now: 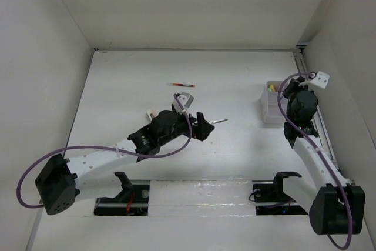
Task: Sort the stationery into containers
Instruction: Place the pen in the storage box, then move the pen to the center of the board.
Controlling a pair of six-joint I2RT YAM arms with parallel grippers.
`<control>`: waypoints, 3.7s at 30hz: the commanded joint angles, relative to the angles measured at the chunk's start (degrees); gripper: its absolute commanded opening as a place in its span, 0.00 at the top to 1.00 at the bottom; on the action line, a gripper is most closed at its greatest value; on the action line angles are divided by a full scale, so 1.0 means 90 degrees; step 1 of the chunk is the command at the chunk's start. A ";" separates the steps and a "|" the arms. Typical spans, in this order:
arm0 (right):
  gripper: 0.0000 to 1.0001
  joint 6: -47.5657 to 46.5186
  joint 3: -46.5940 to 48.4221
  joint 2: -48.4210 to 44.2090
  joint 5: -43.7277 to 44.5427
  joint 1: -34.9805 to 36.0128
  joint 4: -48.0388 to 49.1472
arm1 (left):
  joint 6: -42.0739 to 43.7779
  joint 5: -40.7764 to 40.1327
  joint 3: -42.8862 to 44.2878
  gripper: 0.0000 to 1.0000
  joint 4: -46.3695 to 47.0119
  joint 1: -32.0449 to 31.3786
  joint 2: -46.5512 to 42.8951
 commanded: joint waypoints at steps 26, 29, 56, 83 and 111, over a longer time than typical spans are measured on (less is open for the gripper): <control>1.00 0.0345 0.1236 0.2393 0.0328 -0.1842 0.1615 | 0.0091 0.0460 -0.1141 0.00 0.0265 -0.0014 -0.1571; 1.00 0.0345 0.1178 0.2520 0.0523 -0.1842 0.1673 | 0.0149 0.0518 -0.1141 0.00 0.0266 -0.0014 -0.1571; 0.20 0.0657 0.1051 0.2533 0.0036 -0.1823 0.1410 | -0.0387 -0.0711 -0.0576 0.00 -0.0661 0.0279 -0.0673; 0.00 0.1067 0.2416 -0.0596 -0.1548 0.2316 -0.2268 | -0.5245 -0.2732 0.4283 0.00 -0.4552 0.2047 0.3398; 0.00 0.1253 0.1314 -0.2655 -0.2055 0.3578 -0.3063 | -0.9958 -0.3222 0.9055 0.12 -0.7666 0.2232 0.8019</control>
